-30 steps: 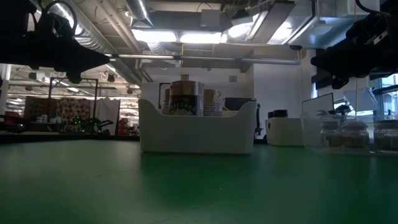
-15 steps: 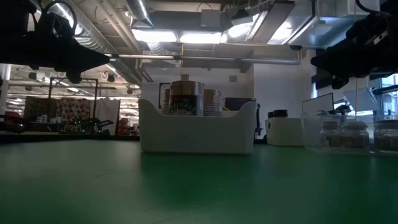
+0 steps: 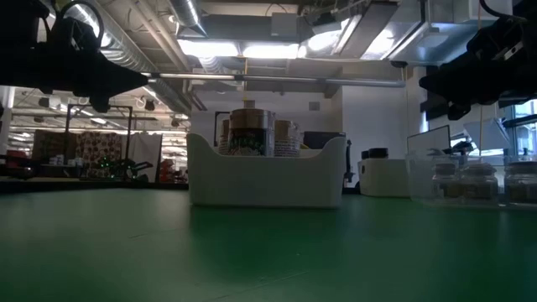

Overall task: Sort spices by type
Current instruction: Return to Home Position

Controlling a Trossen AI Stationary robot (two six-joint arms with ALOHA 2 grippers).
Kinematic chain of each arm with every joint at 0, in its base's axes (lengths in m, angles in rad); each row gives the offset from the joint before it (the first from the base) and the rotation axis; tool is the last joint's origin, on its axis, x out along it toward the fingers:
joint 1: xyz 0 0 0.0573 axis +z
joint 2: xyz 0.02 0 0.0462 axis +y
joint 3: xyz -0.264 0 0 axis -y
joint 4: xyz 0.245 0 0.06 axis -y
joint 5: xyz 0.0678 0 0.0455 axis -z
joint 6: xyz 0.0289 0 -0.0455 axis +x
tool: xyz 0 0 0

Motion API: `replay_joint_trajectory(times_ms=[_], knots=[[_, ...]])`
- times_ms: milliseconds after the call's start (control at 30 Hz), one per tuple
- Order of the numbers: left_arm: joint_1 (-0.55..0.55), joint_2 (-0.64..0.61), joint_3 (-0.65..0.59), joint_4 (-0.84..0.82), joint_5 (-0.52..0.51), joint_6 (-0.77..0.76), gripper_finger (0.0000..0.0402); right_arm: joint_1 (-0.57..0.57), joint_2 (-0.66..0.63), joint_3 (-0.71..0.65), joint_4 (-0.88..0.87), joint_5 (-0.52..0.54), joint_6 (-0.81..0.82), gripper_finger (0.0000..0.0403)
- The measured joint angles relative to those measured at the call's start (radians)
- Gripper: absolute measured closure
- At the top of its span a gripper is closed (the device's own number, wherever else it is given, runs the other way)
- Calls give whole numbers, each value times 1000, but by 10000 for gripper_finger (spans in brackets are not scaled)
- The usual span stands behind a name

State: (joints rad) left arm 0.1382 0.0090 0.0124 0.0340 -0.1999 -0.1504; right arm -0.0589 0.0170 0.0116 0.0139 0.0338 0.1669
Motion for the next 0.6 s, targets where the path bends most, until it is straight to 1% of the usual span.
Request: replay_joint_trajectory(times_ms=[600], knots=[[0, 0, 0, 0, 0, 0, 398, 0, 0, 0, 0, 0, 0, 393]])
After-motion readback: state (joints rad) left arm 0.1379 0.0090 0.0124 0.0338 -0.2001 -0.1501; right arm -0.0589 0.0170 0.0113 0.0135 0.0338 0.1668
